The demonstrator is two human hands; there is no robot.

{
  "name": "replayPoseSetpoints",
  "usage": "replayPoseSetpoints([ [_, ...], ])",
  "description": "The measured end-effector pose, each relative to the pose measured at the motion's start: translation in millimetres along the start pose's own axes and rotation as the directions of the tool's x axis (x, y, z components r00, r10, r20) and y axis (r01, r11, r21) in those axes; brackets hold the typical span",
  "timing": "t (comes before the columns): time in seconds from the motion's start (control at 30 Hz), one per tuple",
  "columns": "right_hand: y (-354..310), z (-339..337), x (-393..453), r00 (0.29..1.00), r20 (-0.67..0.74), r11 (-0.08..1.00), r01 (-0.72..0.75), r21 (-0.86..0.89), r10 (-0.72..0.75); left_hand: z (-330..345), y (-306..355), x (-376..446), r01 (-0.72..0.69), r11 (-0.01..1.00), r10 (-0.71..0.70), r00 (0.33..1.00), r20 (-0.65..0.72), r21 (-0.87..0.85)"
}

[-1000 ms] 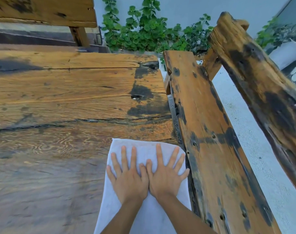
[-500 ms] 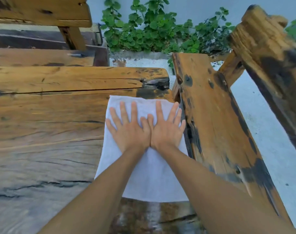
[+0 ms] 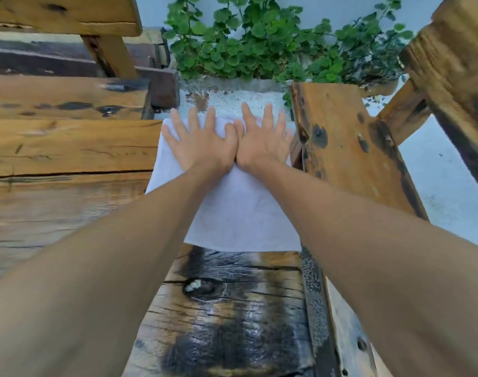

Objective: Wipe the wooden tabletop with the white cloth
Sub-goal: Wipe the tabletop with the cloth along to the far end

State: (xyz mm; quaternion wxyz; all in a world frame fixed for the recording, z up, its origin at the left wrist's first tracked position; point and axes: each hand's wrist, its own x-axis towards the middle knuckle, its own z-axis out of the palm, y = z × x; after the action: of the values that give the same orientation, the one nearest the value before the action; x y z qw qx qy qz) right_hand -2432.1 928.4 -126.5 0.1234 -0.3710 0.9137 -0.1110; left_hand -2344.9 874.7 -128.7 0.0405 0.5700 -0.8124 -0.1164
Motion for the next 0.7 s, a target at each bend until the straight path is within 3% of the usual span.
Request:
replayPoseSetpoints([
  [0.13, 3, -3, 19, 0.999, 0.037, 0.998, 0.042, -0.038, -0.040, -1, 1, 7, -0.004, 1.000, 0.004, 1.000, 0.021, -0.006],
  [0.3, 5, -2, -2, 0.994, -0.050, 0.995, 0.090, -0.044, -0.092, -6, -7, -9, -0.119, 0.993, 0.119, 0.992, 0.027, -0.023],
  [0.4, 8, 1, -31, 0.996, -0.041, 0.997, 0.075, 0.016, -0.075, -4, -20, -29, -0.158, 0.988, 0.158, 0.987, 0.014, -0.005],
  [0.7, 22, 12, -168, 0.997, 0.071, 0.996, 0.040, -0.075, -0.034, -2, -73, -159, -0.204, 0.978, 0.204, 0.979, 0.004, -0.033],
])
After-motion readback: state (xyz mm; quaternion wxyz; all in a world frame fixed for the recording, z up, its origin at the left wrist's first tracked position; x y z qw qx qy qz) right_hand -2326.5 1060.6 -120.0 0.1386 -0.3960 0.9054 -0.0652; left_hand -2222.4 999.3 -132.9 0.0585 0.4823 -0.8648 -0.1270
